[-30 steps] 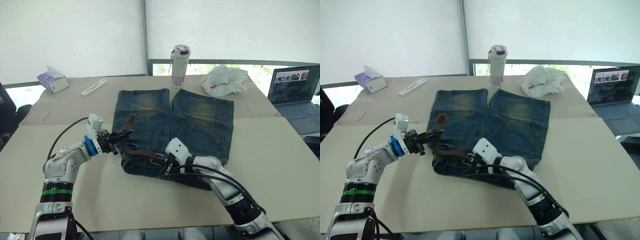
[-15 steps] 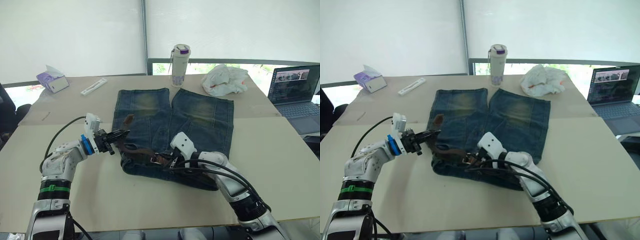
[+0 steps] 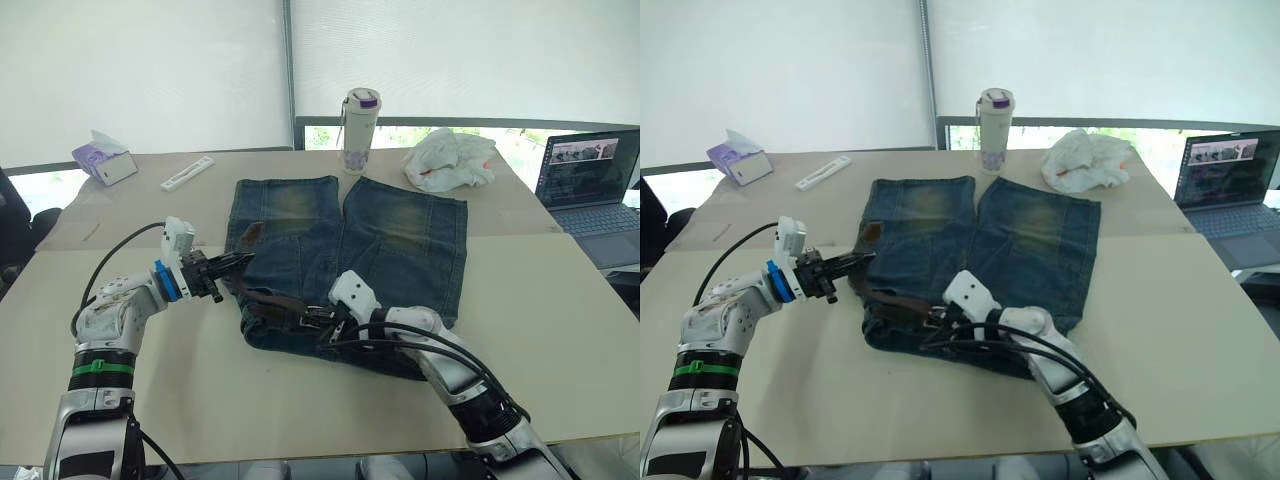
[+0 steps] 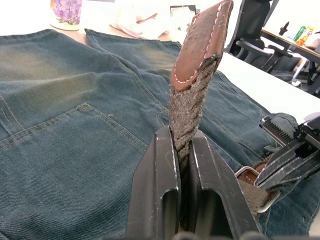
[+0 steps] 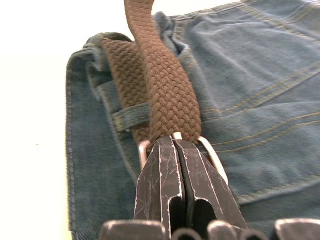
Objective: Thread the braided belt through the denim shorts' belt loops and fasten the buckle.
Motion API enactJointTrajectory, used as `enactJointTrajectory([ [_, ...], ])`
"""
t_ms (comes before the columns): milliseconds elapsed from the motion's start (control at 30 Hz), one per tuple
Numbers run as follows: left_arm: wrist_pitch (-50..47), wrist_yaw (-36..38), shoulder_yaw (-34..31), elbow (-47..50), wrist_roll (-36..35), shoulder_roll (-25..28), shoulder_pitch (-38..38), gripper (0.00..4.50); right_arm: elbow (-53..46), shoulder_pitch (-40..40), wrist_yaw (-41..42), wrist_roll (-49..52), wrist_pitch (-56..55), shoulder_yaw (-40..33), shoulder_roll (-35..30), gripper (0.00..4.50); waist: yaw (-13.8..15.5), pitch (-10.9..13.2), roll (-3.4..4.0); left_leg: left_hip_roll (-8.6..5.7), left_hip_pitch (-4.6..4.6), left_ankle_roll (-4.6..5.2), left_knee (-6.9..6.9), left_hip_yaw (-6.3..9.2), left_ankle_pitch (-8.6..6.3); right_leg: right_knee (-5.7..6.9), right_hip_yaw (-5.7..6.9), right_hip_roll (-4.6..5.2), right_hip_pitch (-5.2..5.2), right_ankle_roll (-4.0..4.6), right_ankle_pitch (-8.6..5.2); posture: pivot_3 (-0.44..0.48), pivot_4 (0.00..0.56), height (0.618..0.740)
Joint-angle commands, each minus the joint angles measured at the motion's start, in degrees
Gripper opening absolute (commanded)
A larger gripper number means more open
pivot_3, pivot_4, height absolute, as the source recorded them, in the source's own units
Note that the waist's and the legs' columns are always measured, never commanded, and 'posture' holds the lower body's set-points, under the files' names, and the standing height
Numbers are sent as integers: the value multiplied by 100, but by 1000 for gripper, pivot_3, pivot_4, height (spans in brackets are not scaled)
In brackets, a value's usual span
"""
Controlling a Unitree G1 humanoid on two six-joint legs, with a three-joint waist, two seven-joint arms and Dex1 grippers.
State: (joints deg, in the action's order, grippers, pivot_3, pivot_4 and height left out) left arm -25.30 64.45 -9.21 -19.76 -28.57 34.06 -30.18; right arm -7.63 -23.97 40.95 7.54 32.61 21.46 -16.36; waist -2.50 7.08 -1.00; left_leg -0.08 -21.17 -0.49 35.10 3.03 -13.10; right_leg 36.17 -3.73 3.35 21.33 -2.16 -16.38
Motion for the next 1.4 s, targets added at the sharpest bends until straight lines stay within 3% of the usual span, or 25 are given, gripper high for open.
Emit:
enactJointTrajectory([
  [33,113,85,0,45,35,87,-122,0,40,-128,-17,18,-232,-72,84,32,-1,0,0,0,0,0,0,0,0,0,0,0,0,0,0,0,150,740],
  [600,164,166,-15,1,76,75,-73,0,288,-216,93,4,-555,-84,75,32,-4,0,0,0,0,0,1,0,0,3,0,0,1,0,0,0,150,740],
  [1400,198,159,-56,120,-36,28,-208,0,779,-386,109,-326,125,313,19,32,-7,0,0,0,4,0,1,0,0,6,0,-1,-1,1,0,0,150,740],
])
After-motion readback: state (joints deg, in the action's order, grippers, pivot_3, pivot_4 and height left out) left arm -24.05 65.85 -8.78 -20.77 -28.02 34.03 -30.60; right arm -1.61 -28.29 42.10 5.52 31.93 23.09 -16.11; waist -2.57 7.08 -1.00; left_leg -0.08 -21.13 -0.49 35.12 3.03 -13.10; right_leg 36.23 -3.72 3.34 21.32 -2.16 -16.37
